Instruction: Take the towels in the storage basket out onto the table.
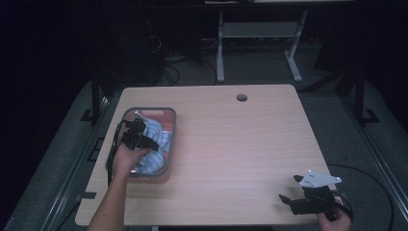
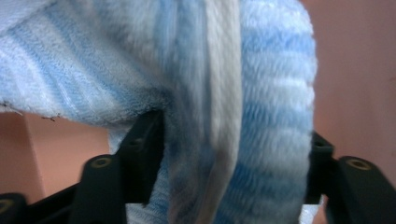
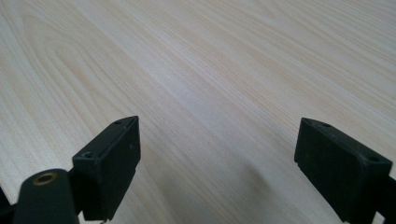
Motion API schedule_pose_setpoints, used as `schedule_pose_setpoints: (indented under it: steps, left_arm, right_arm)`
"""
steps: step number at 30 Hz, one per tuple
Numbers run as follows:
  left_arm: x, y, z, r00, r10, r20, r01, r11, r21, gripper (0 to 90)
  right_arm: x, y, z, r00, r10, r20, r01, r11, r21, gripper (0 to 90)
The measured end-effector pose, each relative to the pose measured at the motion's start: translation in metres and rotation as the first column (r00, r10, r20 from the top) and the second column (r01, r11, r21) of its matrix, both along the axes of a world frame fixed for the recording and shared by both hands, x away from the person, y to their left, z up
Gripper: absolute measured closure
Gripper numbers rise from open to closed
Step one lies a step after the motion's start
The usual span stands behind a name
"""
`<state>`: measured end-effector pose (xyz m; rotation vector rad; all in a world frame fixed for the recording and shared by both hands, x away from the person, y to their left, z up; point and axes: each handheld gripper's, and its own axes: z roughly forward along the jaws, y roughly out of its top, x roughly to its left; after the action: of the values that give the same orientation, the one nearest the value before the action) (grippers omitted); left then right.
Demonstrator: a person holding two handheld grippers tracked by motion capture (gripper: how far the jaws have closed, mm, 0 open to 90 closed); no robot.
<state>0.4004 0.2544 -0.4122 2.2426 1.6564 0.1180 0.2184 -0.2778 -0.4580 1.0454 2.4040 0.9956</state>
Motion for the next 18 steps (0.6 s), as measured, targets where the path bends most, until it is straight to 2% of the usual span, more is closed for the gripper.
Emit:
schedule_pose_setpoints:
  steps: [3,4,8,18]
  left_arm:
    - [0.0005,-0.0004,-0.0009,0.9999,-0.006,-0.008,0.006,1.0000,0.002,44.6]
    - [-0.0002,-0.0023,-0.0021,0.9997,-0.007,-0.022,0.007,0.9999,0.012,47.1]
    - [-0.0015,-0.0053,-0.0046,0.9991,-0.018,-0.039,0.019,0.9993,0.033,47.8]
    - [-0.0018,-0.0069,-0.0061,0.9989,-0.027,-0.037,0.029,0.9985,0.046,58.4]
  right_arm:
    - [0.0000,0.0002,0.0000,1.0000,0.001,0.001,-0.001,1.000,-0.001,13.8]
    - [0.0001,0.0003,-0.0002,1.0000,0.000,0.002,0.000,1.000,-0.003,13.8]
    - [-0.0002,0.0020,0.0001,1.0000,0.001,0.002,-0.001,1.000,-0.003,13.8]
    - [0.0009,0.0017,-0.0001,1.0000,-0.004,0.007,0.004,1.000,-0.003,13.8]
